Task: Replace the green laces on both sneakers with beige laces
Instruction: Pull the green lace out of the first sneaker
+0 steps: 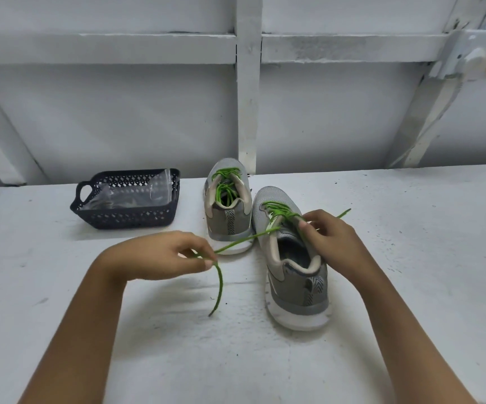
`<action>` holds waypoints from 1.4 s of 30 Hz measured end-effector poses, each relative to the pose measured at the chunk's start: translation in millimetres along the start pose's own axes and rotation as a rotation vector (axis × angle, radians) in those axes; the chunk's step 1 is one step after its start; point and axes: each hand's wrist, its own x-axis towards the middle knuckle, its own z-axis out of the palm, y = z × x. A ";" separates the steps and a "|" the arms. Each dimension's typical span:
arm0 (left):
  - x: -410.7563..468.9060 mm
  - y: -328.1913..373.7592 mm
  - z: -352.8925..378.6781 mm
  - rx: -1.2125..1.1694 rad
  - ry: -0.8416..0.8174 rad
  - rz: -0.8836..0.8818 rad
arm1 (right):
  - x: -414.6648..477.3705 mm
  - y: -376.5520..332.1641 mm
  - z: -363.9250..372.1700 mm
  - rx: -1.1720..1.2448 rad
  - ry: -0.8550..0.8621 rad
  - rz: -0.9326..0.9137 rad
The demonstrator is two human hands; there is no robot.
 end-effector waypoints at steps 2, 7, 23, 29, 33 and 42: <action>1.4 0.8 3.6 0.061 0.091 -0.028 | 0.5 1.3 1.2 0.032 -0.011 0.012; 28.4 10.3 17.0 -0.102 0.578 -0.002 | 3.4 5.8 2.9 0.128 -0.071 0.078; 74.4 7.2 26.0 0.122 0.753 0.000 | -3.7 -4.2 10.0 0.284 0.040 0.158; 58.7 -11.3 7.3 0.148 0.749 0.012 | -11.1 -11.7 19.9 0.292 0.034 0.130; 51.1 -23.5 -0.6 0.181 0.754 0.018 | -16.5 -15.5 28.9 0.293 0.025 0.109; 47.6 -24.3 17.4 0.228 0.863 0.021 | -25.4 -16.1 38.5 0.260 0.037 0.054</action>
